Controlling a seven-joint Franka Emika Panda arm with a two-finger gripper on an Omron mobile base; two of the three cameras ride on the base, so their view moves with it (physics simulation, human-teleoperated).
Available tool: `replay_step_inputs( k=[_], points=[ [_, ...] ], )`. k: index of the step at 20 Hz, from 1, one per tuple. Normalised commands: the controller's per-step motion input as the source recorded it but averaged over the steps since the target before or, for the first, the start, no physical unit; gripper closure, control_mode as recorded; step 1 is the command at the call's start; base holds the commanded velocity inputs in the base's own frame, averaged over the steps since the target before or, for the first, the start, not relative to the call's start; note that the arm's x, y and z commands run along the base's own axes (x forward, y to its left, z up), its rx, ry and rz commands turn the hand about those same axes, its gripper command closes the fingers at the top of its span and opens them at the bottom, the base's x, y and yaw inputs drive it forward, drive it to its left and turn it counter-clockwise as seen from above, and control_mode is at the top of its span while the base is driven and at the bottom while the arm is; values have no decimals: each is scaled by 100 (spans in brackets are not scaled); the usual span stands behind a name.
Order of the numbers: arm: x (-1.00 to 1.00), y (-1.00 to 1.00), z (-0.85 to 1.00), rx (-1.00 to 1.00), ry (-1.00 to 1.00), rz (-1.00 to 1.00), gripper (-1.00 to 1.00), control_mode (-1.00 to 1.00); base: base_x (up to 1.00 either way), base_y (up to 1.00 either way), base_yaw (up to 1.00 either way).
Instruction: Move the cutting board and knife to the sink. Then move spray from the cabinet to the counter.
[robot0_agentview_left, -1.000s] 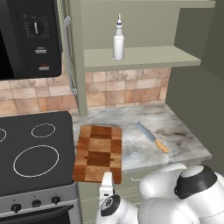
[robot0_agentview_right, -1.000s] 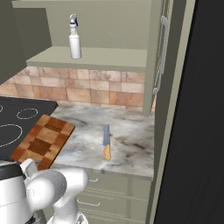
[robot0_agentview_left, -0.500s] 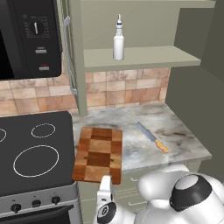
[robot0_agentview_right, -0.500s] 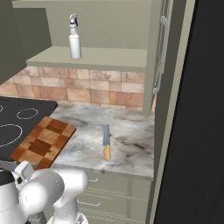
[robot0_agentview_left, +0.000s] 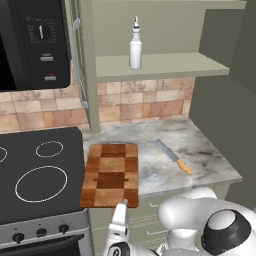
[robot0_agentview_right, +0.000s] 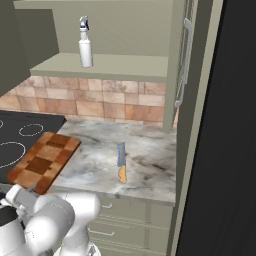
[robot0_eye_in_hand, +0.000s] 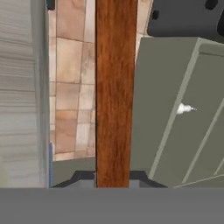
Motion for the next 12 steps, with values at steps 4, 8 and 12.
replay_step_inputs(
  k=[4, 8, 12],
  points=[
    [-28, 0, 100, 0, -28, 2, 100, -100, 0, 0, 0],
    [-26, 0, 100, 0, -14, 1, 100, -100, 0, 0, 0],
    [-13, 0, 93, 0, 2, 0, 100, -100, 0, 0, 0]
  ],
)
